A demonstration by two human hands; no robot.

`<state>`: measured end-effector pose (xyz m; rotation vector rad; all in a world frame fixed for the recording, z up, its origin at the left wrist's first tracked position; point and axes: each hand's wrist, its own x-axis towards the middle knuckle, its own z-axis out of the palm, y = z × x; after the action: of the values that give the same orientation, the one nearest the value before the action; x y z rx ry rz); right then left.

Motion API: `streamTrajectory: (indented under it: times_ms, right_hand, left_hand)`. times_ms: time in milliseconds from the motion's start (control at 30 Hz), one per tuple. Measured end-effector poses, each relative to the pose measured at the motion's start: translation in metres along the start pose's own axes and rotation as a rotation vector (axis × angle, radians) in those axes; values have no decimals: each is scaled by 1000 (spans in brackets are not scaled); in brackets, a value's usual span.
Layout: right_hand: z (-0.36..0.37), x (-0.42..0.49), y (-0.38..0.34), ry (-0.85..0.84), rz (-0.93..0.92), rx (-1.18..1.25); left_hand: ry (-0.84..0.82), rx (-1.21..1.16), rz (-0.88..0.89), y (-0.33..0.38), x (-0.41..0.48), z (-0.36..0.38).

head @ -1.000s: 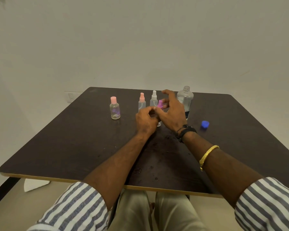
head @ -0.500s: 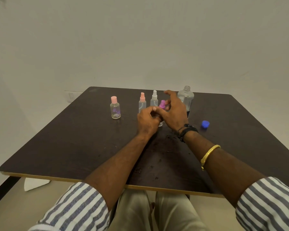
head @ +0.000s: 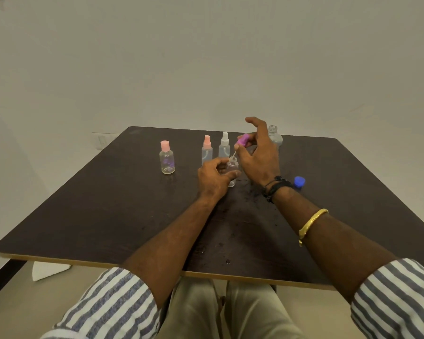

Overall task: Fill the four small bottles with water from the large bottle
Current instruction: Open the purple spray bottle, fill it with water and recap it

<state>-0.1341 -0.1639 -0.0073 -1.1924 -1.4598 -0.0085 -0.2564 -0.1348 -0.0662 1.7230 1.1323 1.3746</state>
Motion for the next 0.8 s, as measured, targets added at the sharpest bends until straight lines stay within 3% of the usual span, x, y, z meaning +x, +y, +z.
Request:
streamTrajectory:
  times_ms: [367, 800]
  right_hand:
    - [-11, 14, -2, 233, -27, -95]
    - [-6, -16, 32, 51, 86, -256]
  left_hand:
    - [-2, -31, -49, 0, 2, 1]
    - [2, -34, -34, -1, 1, 4]
